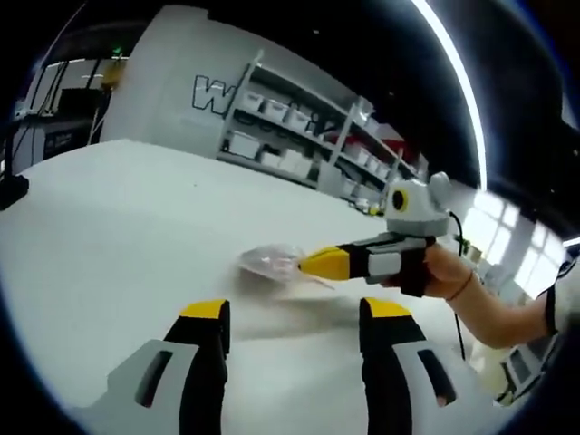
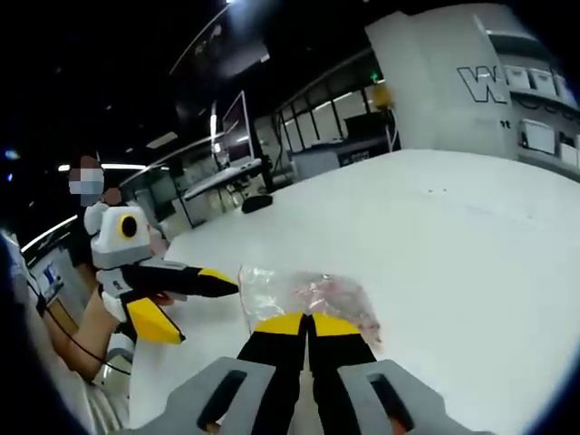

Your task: Open the resealable bag by pulling the two sides of the seal apart until the entire bag opening is separated and visibly accessible.

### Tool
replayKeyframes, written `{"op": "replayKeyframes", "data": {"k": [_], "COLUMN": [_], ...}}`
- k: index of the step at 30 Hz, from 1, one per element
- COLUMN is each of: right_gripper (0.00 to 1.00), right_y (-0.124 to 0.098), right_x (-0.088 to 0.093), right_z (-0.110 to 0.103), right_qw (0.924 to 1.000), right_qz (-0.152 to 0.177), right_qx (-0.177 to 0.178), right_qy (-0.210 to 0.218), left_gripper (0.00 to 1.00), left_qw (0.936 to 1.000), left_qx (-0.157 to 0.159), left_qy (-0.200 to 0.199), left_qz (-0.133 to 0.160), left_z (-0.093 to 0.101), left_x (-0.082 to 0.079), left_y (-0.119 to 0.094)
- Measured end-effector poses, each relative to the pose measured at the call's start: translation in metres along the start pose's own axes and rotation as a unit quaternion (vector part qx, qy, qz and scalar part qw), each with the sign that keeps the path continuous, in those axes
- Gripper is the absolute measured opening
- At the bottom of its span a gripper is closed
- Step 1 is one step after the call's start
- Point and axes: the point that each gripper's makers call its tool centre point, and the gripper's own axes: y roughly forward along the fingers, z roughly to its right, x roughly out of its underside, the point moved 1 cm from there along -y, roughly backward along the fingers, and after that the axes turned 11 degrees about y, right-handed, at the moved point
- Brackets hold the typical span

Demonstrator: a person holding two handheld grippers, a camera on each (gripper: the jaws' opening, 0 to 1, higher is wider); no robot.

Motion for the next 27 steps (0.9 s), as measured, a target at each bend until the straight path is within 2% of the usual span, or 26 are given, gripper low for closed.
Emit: {"op": "replayKeyframes", "data": {"k": [12, 22, 27], "right_gripper": [0.00, 0.00, 0.00], "right_y": [0.000, -0.002, -0.002], "right_x": [0.002, 0.003, 0.005], "right_z": [-0.008, -0.012, -0.014], "right_qw": [0.9999, 0.9999, 0.9998], "right_qz": [0.000, -0.001, -0.001], "right_qx": [-0.010, -0.015, -0.017], "right_qy": [0.001, 0.002, 0.002], "left_gripper": [0.48, 0.45, 0.39], "left_qw": [0.9998, 0.9997, 0.9996], "left_qx": [0.009, 0.013, 0.015], "left_qy": [-0.015, -0.017, -0.024], "left_qz": [0.003, 0.005, 0.009], "left_z": [0.002, 0.004, 0.003], "left_x": [0.001, 0.002, 0.002], "left_y": [0.000, 0.001, 0.002]}}
